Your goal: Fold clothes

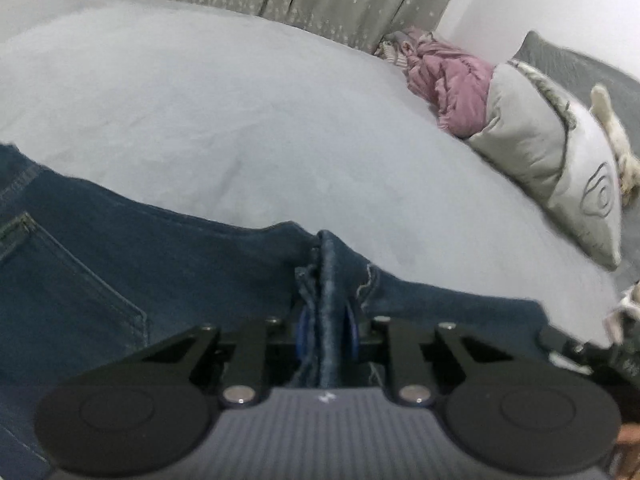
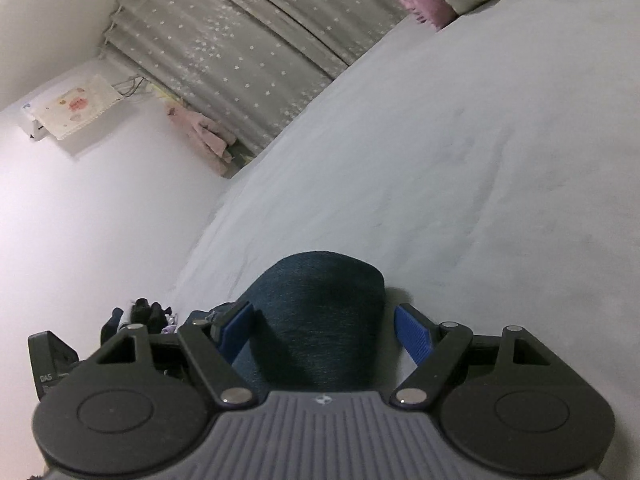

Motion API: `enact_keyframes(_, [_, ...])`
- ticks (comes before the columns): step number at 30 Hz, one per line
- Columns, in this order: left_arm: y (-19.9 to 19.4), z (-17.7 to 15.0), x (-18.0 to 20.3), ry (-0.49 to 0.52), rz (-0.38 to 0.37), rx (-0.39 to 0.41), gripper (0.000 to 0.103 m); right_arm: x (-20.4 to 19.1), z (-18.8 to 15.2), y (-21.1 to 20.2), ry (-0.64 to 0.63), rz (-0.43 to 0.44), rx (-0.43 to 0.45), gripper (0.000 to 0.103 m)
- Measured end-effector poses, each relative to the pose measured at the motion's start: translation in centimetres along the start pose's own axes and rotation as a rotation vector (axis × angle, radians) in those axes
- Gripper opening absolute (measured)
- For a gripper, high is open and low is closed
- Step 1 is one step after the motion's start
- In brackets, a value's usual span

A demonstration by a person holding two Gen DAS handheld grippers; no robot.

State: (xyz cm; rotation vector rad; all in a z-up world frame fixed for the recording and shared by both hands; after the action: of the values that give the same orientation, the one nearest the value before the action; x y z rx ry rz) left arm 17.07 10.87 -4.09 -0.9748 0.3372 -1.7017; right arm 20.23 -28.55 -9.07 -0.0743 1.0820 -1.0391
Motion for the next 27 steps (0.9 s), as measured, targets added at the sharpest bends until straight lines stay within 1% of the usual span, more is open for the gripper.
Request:
enact_keyframes(2, [0.4, 0.0, 0.0, 0.015, 0.008, -0.001, 0.024, 0.0, 0.1, 0.4, 0.001, 0.011, 0.002, 0.077])
enact_keyframes(3, [0.4, 0.0, 0.1, 0.028, 0.014, 0.001, 0.030, 0.0, 0.2, 0.6, 0.002, 0.014, 0.005, 0.072])
enact_keyframes(4, [0.3, 0.0, 0.1, 0.039, 0.022, 0.006, 0.034, 0.0, 0.2, 0.8, 0.001, 0.007, 0.011, 0.061])
enact_keyframes(5, [0.1, 0.0, 0.2, 0.043, 0.020, 0.011, 0.034, -0.1, 0.3, 0.9, -0.002, -0.002, 0.017, 0.052])
enact_keyframes(6, [-0.2, 0.1, 0.3, 0.044, 0.014, 0.018, 0.032, -0.5, 0.3, 0.8, -0.012, -0.017, 0.027, 0.040])
enact_keyframes(7, [-1.1, 0.3, 0.8, 0.061, 0.018, 0.053, 0.030, -1.0, 0.4, 0.5, -0.022, -0.030, 0.038, 0.036])
enact_keyframes(8, [-1.5, 0.4, 1.1, 0.074, 0.024, 0.072, 0.030, -1.9, 0.5, -0.1, -0.048, -0.042, 0.059, 0.034])
enact_keyframes(9, [-2.1, 0.6, 1.6, 0.119, 0.047, 0.099, 0.030, -3.4, 0.7, -1.3, -0.102, -0.055, 0.097, 0.032])
enact_keyframes(10, [-2.2, 0.6, 1.8, 0.139, 0.065, 0.101, 0.032, -4.2, 0.8, -1.8, -0.156, -0.075, 0.117, 0.032])
enact_keyframes(11, [-2.1, 0.6, 1.7, 0.148, 0.079, 0.092, 0.033, -4.6, 0.7, -1.7, -0.210, -0.120, 0.114, 0.032])
enact_keyframes(12, [-1.2, 0.3, 1.1, 0.144, 0.096, 0.035, 0.037, -4.5, 0.4, -1.1, -0.256, -0.176, 0.092, 0.032])
enact_keyframes(13, [-0.6, 0.0, 0.7, 0.133, 0.100, 0.009, 0.040, -4.1, 0.0, -0.6, -0.238, -0.190, 0.072, 0.038])
enact_keyframes(15, [-1.0, -0.2, 0.6, 0.127, 0.100, 0.018, 0.044, -2.0, -1.1, 0.6, -0.150, -0.213, 0.032, 0.041])
enact_keyframes(16, [-1.5, -0.1, 0.8, 0.134, 0.101, 0.025, 0.047, -2.0, -1.0, 0.4, -0.130, -0.204, 0.039, 0.048])
enact_keyframes(17, [-2.0, 0.0, 1.1, 0.142, 0.101, 0.033, 0.049, -2.4, -0.8, 0.2, -0.136, -0.212, 0.047, 0.053])
enact_keyframes(18, [-2.9, 0.0, 1.3, 0.154, 0.101, 0.050, 0.053, -3.3, -0.6, -0.7, -0.174, -0.228, 0.075, 0.059])
enact_keyframes(19, [-4.0, -0.1, 1.6, 0.166, 0.100, 0.070, 0.057, -4.1, -0.3, -1.5, -0.211, -0.244, 0.103, 0.060])
enact_keyframes(21, [-5.1, -0.1, 2.0, 0.182, 0.087, 0.095, 0.057, -5.6, 0.0, -3.1, -0.277, -0.256, 0.152, 0.060])
enact_keyframes(22, [-6.4, -0.6, 2.8, 0.215, 0.047, 0.126, 0.057, -6.3, -0.1, -3.9, -0.301, -0.250, 0.168, 0.060])
enact_keyframes(23, [-7.3, -1.0, 3.4, 0.241, 0.016, 0.139, 0.056, -7.4, -0.5, -5.0, -0.340, -0.233, 0.186, 0.060])
enact_keyframes(25, [-8.2, -2.1, 4.5, 0.298, -0.047, 0.141, 0.055, -9.2, -1.8, -6.7, -0.422, -0.197, 0.196, 0.059])
enact_keyframes(26, [-8.3, -3.0, 5.1, 0.332, -0.080, 0.124, 0.054, -10.4, -3.1, -7.4, -0.489, -0.184, 0.189, 0.059])
enact_keyframes(27, [-8.0, -4.1, 5.4, 0.349, -0.097, 0.095, 0.048, -10.9, -4.0, -7.6, -0.525, -0.181, 0.178, 0.059])
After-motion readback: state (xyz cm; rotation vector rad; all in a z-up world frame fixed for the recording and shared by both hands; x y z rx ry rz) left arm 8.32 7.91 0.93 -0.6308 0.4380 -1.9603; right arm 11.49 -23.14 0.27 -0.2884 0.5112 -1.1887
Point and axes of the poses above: each gripper's, at about its wrist camera, not at the fingertips, and y roughly the way its jaws point, x to its right, z to its top, the point moved 3 cm from there along y, roughly the way its jaws point, and after that the axes turned 8 degrees about -z, right-handed, at the moved point
